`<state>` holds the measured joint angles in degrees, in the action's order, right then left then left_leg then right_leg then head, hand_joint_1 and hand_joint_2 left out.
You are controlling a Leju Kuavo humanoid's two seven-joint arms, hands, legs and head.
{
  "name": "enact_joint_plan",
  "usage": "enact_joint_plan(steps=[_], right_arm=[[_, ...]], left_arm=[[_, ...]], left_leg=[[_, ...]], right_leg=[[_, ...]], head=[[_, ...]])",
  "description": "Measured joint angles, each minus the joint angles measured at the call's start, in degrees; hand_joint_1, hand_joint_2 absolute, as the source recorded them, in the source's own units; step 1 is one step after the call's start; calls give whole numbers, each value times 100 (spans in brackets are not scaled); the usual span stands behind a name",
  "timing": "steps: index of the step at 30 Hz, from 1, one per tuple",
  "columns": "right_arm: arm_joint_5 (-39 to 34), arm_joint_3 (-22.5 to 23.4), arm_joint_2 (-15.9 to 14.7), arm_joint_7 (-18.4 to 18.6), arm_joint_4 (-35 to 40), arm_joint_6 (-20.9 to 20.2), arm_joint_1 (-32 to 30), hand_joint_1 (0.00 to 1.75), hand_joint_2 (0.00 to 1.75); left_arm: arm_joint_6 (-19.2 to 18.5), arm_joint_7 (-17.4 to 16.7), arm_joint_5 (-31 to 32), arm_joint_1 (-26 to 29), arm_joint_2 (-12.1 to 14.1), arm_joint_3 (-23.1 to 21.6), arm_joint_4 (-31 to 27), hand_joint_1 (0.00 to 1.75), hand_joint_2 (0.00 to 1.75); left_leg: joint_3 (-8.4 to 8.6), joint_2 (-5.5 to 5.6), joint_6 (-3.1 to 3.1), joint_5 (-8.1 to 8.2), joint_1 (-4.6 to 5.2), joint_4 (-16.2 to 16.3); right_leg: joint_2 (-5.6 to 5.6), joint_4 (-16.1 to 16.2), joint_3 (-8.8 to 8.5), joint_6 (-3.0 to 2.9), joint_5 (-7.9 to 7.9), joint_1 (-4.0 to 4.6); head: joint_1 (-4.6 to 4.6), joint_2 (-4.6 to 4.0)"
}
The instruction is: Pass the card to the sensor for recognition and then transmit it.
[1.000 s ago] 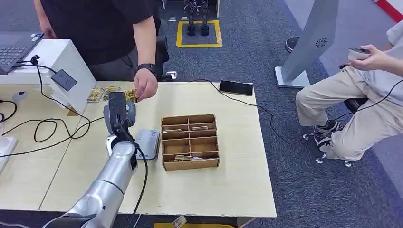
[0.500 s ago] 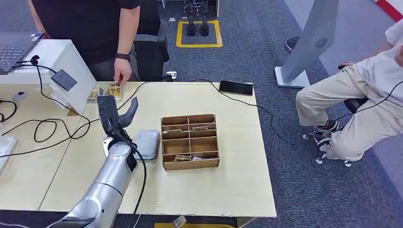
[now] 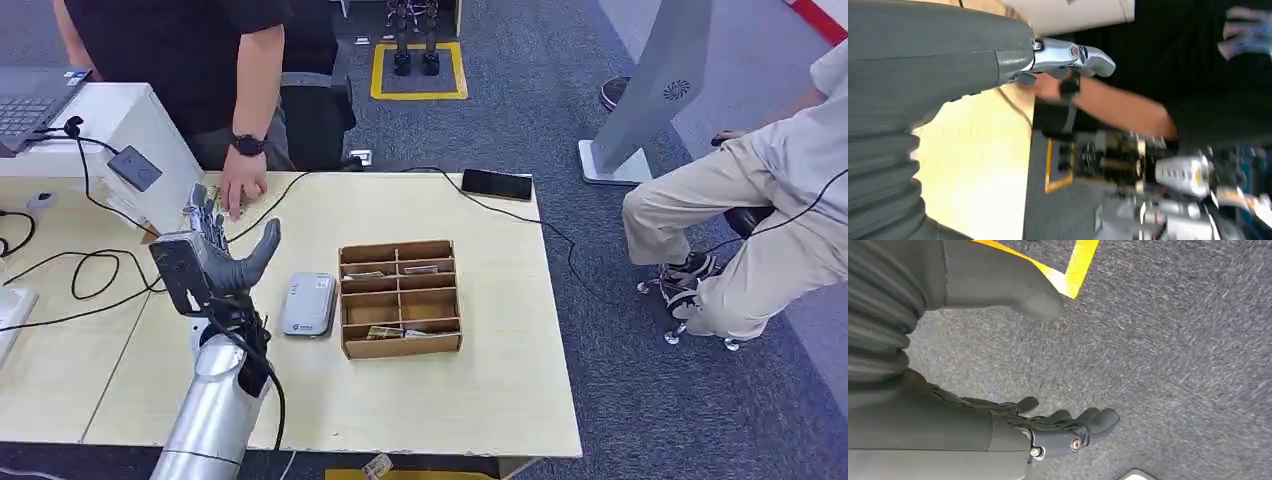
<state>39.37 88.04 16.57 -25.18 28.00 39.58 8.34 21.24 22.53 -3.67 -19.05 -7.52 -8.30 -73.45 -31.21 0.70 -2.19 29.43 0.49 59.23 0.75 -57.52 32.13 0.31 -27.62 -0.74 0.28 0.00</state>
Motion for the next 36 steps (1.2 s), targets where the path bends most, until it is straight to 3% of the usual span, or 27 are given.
enact_joint_plan(steps=[6, 10, 15, 20, 32, 34, 36], right_arm=[[-133, 0, 28, -66, 2, 0, -34, 0, 175], [-158, 0, 31, -66, 0, 0, -48, 0, 175], [-145, 0, 39, -107, 0, 0, -65, 0, 175], [-77, 0, 57, -70, 11, 0, -80, 0, 175], [-70, 0, 79, -66, 33, 0, -100, 0, 175], [-50, 0, 85, -55, 44, 0, -105, 0, 175], [11, 0, 101, -11, 81, 0, -107, 0, 175]], left_arm=[[-1296, 28, 173, 830, 409, -778, -789, 0, 175], [-1674, 134, 326, 1110, 610, -1162, -1061, 0, 175], [-2298, 487, 1007, 1274, 852, -1744, -1286, 0, 175], [-2360, 745, 1652, 1295, 1031, -2252, -1376, 0, 175], [-2349, 758, 1713, 1294, 1193, -2551, -1435, 0, 175], [-2270, 756, 1900, 1290, 1213, -2584, -1437, 0, 175], [-2009, 603, 2491, 1256, 1246, -2672, -1435, 0, 175]], left_leg=[[-4, 1, 2, 3, 0, -1], [-5, -1, 2, 3, 0, -1], [-5, 1, 2, 2, 0, -1], [-5, 0, 2, 2, 0, 0], [-5, 0, 2, 2, -1, -1], [-5, 0, 2, 2, 0, -1], [-4, 1, 2, 2, 0, 0]], right_leg=[[0, 0, 6, 0, -5, 0], [0, 1, 8, 0, -5, 0], [-2, 0, 8, -1, -3, 0], [-2, 0, 8, -1, -3, 1], [-2, 0, 8, -1, -3, 1], [-2, 0, 8, -1, -3, 0], [-2, 0, 9, -1, -3, 0]], head=[[2, 0], [2, 0], [0, 0], [0, 0], [0, 0], [2, 0], [2, 0]])
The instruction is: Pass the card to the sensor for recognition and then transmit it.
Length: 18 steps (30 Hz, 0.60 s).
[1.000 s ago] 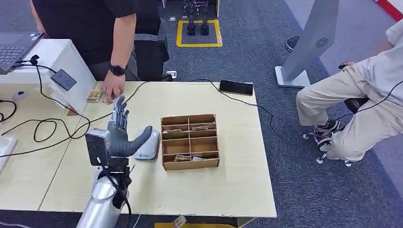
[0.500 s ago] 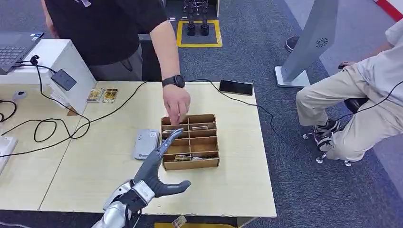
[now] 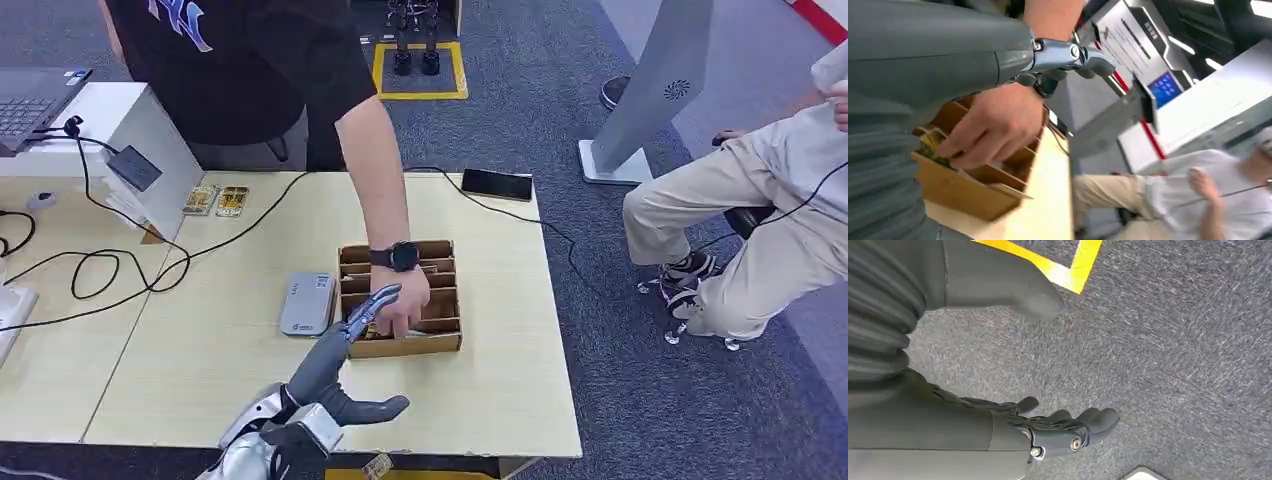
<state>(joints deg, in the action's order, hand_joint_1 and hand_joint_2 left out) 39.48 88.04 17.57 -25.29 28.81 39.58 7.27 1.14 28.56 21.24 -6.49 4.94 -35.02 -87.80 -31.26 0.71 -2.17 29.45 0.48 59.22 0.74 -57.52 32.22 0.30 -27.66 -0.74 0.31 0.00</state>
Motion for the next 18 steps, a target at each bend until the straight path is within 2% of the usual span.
enact_joint_plan(steps=[3, 6, 14, 18], right_arm=[[100, 0, 35, 41, 68, 0, -1, 0, 175], [203, 0, 81, 90, 140, 0, -12, 0, 175], [328, 0, 120, 138, 232, 0, -26, 0, 175], [332, 0, 120, 133, 234, 0, -26, 0, 175]], left_arm=[[367, -415, 948, -160, 90, -234, 48, 0, 175], [702, -715, 1494, -324, 120, -442, 208, 0, 175], [1577, -1391, 2579, -546, 96, -749, 550, 0, 175], [1770, -1556, 2823, -581, 39, -822, 721, 0, 175]], left_leg=[[0, 0, 0, 0, 0, 0], [0, -1, 0, 0, 0, 0], [0, -2, 0, 0, 0, 0], [0, -3, 0, 0, 0, 0]], right_leg=[[0, 0, 0, 0, 0, 0], [0, 0, 0, -1, 1, 0], [1, 0, 1, -1, 1, 0], [1, 0, 1, -1, 1, 0]], head=[[0, 0], [0, 0], [0, 0], [-2, 0]])
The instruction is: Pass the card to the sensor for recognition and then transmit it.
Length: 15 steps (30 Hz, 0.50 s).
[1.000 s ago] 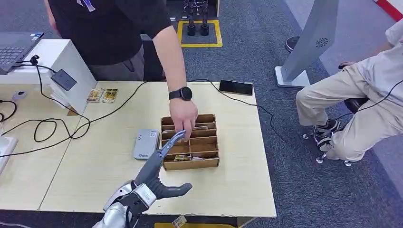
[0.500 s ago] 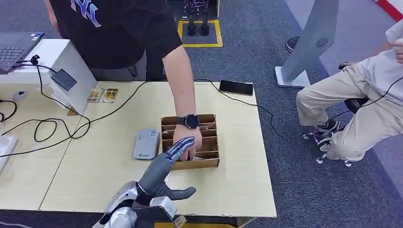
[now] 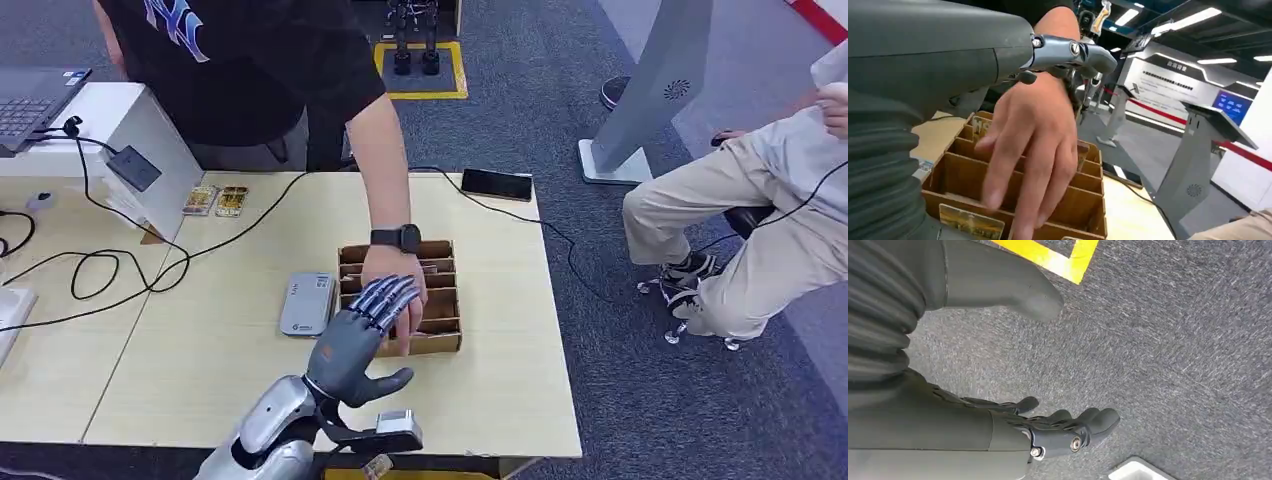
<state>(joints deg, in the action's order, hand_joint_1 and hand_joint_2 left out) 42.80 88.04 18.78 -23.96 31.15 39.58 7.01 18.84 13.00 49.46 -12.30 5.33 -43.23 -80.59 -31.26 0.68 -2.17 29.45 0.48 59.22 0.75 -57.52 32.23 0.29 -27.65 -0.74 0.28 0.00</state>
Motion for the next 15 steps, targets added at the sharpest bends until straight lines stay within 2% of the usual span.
enact_joint_plan(steps=[7, 15], right_arm=[[-2, 0, 0, -31, -2, 0, 1, 0, 175], [-2, 0, 0, -72, -13, 0, 3, 0, 175]], left_arm=[[144, -55, 30, 1, -88, -17, 153, 0, 175], [547, -282, 389, 11, -190, -17, 238, 0, 175]], left_leg=[[0, 1, 0, 0, 0, 0], [-1, 1, 0, 0, 0, 0]], right_leg=[[0, 0, 0, 0, 0, 0], [-1, 0, 0, 0, 0, 0]], head=[[0, 0], [0, 0]])
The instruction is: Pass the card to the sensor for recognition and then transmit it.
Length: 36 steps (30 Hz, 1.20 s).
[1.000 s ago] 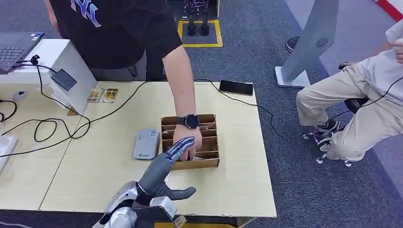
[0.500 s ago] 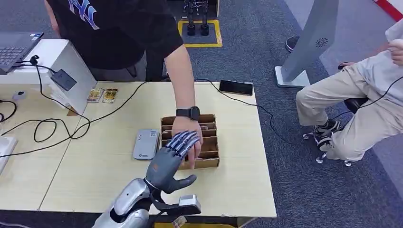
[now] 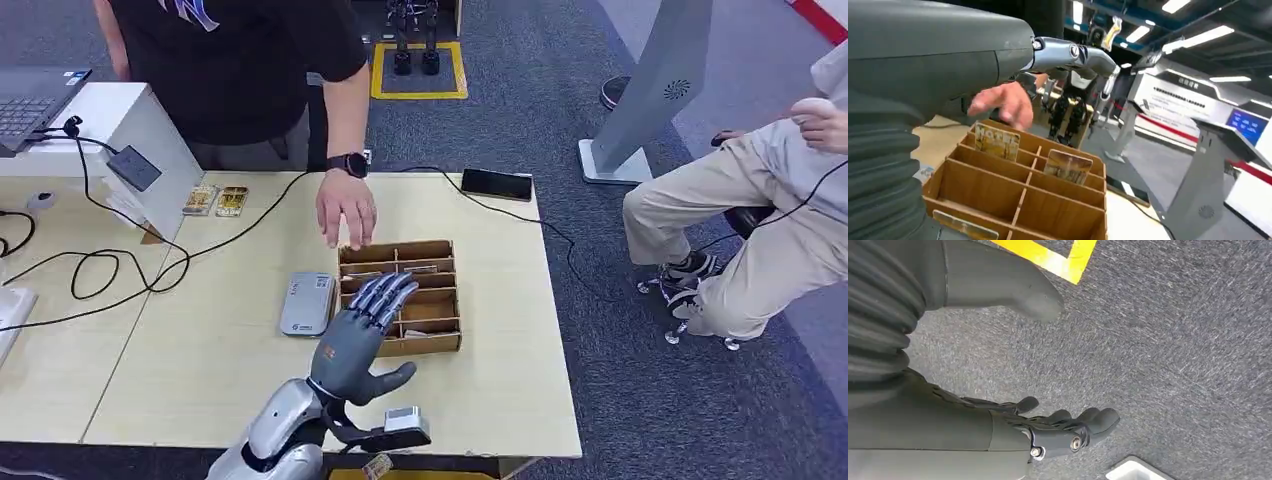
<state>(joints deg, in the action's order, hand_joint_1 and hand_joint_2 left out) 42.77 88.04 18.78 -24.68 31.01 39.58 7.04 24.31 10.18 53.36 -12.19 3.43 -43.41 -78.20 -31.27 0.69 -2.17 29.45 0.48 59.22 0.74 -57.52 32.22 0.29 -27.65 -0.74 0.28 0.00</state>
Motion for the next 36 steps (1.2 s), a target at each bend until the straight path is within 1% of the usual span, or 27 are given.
enact_joint_plan(steps=[3, 8, 11, 13, 18, 22, 25, 28, 32, 36], right_arm=[[2, 0, -2, -22, -26, 0, 2, 0, 175], [2, 0, -2, -55, -70, 0, 3, 0, 175], [17, 0, -11, -52, -96, 0, 4, 0, 175], [17, 0, -15, -70, -122, 0, 5, 0, 175], [13, 0, -22, -81, -157, 0, 5, 0, 175], [-4, 0, -33, -94, -195, 0, 6, 0, 175], [-11, 0, -44, -96, -225, 0, 7, 0, 175], [4, 0, -46, -28, -232, 0, 7, 0, 175], [79, 0, -46, 39, -229, 0, 9, 0, 175], [101, 0, -46, 11, -232, 0, 13, 0, 175]], left_arm=[[227, -237, 386, 1, -50, 0, 129, 0, 175], [592, -457, 776, 6, -177, 4, 448, 0, 175], [745, -618, 1100, 6, -227, 11, 640, 0, 175], [774, -679, 1256, 7, -260, 17, 753, 0, 175], [776, -725, 1313, 6, -299, 22, 922, 0, 175], [809, -857, 1591, 6, -321, 28, 1056, 0, 175], [894, -1150, 1935, 5, -337, 61, 1207, 0, 175], [1084, -1625, 2409, 4, -402, 174, 1381, 0, 175], [1349, -2085, 3001, 4, -494, 396, 1565, 0, 175], [1484, -2380, 3130, 5, -614, 691, 1718, 0, 175]], left_leg=[[0, 0, 0, 0, 0, 0], [0, 0, 0, 0, 0, 0], [0, 0, 0, 0, 0, 0], [0, 0, 0, 0, 0, 0], [0, 1, 0, 0, 0, 0], [0, 0, 0, 0, 0, 0], [0, 1, 0, 0, 0, 0], [0, 1, 0, 0, 0, 0], [0, 1, 0, 0, 0, 0], [0, 1, 0, 0, 0, 0]], right_leg=[[0, 0, 0, 0, 0, 0], [0, 0, 0, 0, 0, 0], [0, 0, -1, 0, 0, 0], [0, 0, 0, 0, 0, 0], [0, 0, 0, 0, 0, 0], [0, 0, 0, 0, 0, 0], [0, 0, 0, 0, 0, 0], [0, 0, -1, 0, 0, 0], [-1, 0, -1, 0, 0, 0], [0, 0, -1, 0, 0, 0]], head=[[0, 0], [2, 0], [2, 0], [2, 0], [2, 0], [0, 0], [0, 0], [2, 0], [0, 0], [0, 0]])
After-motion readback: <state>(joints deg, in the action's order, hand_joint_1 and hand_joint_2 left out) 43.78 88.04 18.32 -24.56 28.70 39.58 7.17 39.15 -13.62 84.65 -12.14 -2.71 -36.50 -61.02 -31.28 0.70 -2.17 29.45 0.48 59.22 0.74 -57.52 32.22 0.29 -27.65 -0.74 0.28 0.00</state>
